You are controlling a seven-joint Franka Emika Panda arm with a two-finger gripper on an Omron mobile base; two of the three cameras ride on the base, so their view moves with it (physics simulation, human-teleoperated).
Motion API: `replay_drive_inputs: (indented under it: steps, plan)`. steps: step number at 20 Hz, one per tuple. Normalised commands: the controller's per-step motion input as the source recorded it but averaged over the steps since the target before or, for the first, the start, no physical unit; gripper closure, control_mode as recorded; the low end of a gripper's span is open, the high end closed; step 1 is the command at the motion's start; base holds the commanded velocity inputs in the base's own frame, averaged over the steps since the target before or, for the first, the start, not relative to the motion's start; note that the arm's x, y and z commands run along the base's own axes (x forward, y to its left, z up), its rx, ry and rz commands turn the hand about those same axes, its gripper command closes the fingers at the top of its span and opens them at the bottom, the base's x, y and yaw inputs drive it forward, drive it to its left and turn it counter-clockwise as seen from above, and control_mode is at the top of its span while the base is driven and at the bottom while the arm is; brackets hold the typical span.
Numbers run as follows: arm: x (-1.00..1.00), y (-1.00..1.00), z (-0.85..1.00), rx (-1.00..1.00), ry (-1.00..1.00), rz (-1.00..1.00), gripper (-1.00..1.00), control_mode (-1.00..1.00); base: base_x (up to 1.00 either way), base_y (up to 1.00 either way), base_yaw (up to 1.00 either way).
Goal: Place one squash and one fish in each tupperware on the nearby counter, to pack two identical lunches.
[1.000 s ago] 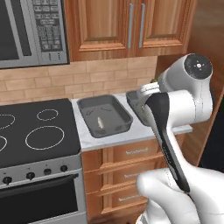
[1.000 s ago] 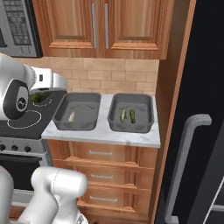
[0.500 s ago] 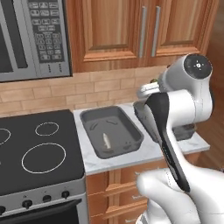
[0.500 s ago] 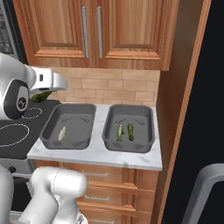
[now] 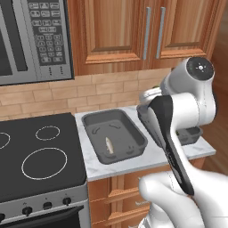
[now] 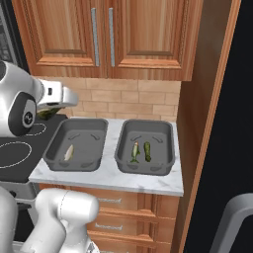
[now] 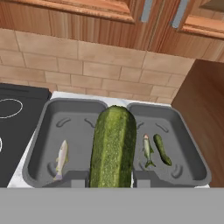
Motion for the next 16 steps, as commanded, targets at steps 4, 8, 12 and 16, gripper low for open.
replay_drive_inputs:
  steps: [4, 8, 12, 16]
  plan:
    - [0.05, 0.0, -0.64, 0.0, 0.09, 0.07, 1.0, -1.0, 0.0, 0.0, 0.0]
    - [0.13, 0.01, -0.88, 0.0, 0.09, 0.07, 1.0, -1.0, 0.0, 0.0, 0.0]
    - [0.36, 0.11, -0.89, 0.0, 0.05, 0.11, 1.0, -1.0, 0.0, 0.0, 0.0]
    - [0.5, 0.17, -0.77, 0.0, 0.09, 0.13, 1.0, -1.0, 0.0, 0.0, 0.0]
